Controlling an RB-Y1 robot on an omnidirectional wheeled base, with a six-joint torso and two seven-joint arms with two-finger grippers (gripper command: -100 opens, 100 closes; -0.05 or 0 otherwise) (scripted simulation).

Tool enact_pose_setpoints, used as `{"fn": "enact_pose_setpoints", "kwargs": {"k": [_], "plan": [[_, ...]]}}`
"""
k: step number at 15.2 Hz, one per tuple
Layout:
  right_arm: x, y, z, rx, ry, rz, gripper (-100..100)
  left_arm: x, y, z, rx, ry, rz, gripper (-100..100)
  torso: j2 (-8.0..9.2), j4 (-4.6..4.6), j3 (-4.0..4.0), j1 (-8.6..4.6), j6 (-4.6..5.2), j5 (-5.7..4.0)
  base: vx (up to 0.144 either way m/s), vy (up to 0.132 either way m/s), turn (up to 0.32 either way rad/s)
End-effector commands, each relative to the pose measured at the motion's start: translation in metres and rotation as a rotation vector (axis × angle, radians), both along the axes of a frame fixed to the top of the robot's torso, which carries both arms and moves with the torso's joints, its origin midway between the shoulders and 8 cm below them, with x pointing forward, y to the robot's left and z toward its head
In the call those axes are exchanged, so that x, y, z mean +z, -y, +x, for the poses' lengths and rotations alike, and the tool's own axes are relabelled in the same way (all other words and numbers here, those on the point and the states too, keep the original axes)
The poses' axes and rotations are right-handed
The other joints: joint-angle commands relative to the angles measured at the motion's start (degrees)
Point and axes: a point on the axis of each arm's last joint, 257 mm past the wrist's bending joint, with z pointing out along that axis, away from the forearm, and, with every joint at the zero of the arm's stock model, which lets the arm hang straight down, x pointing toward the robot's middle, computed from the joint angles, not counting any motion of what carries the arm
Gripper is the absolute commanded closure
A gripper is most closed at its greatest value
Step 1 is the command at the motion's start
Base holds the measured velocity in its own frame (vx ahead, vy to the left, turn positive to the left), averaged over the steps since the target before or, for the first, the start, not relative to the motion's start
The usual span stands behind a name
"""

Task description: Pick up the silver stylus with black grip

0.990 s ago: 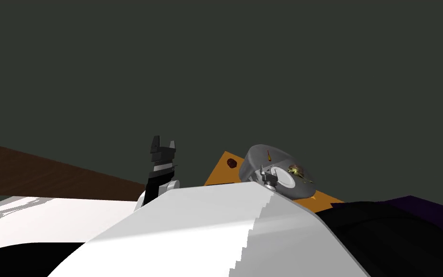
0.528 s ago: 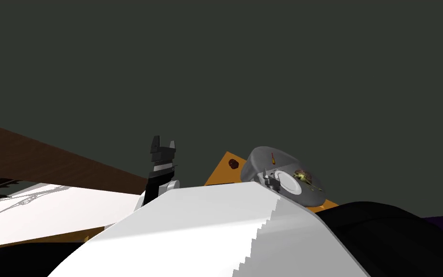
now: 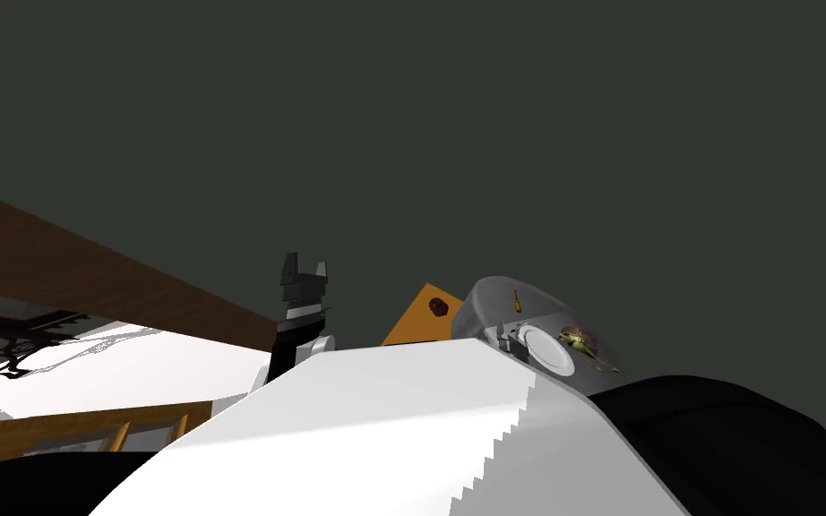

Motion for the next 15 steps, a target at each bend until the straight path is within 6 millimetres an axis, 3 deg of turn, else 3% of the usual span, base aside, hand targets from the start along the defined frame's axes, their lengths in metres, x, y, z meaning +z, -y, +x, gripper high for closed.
{"fn": "enact_pose_setpoints", "kwargs": {"k": [1, 2, 5, 6, 8, 9, 12, 15], "plan": [[-0.003, 0.003, -0.006, -0.009, 0.02, 0.039, -100, 0.0, 0.0, 0.0, 0.0, 0.0, 0.0, 0, 0.0, 0.0, 0.0, 0.0, 0.0, 0.0, 0.024, -0.041, 0.134], [-0.012, 0.012, -0.022, -0.044, 0.012, 0.062, -100, 0.0, 0.0, 0.0, 0.0, 0.0, 0.0, 0, -0.02, -0.01, -0.02, -0.04, 0.03, -0.01, 0.026, -0.05, 0.202], [-0.012, 0.012, -0.022, -0.041, 0.038, 0.097, -100, 0.0, 0.0, 0.0, 0.0, 0.0, 0.0, 0, -0.03, -0.01, -0.02, -0.1, 0.05, -0.03, 0.019, -0.042, 0.073], [-0.021, 0.021, -0.037, -0.074, 0.039, 0.127, -100, 0.0, 0.0, 0.0, 0.0, 0.0, 0.0, 0, -0.02, -0.01, -0.02, -0.03, 0.05, -0.02, 0.017, -0.017, 0.166], [-0.021, 0.021, -0.037, -0.073, 0.056, 0.15, -100, 0.0, 0.0, 0.0, 0.0, 0.0, 0.0, 0, -0.03, -0.01, -0.02, 0.0, 0.02, 0.0, 0.016, -0.024, 0.119], [-0.028, 0.029, -0.052, -0.106, 0.053, 0.169, -100, 0.0, 0.0, 0.0, 0.0, 0.0, 0.0, 0, -0.02, -0.01, -0.02, 0.0, 0.05, 0.0, 0.016, -0.027, 0.147], [-0.028, 0.029, -0.052, -0.104, 0.076, 0.197, -100, 0.0, 0.0, 0.0, 0.0, 0.0, 0.0, 0, -0.02, -0.01, -0.02, -0.02, 0.05, -0.01, 0.013, -0.029, 0.07], [-0.039, 0.043, -0.08, -0.164, 0.096, 0.255, -100, 0.0, 0.0, 0.0, 0.0, 0.0, 0.0, 0, -0.01, -0.01, -0.01, -0.03, 0.03, -0.01, 0.016, -0.035, 0.158]]}}
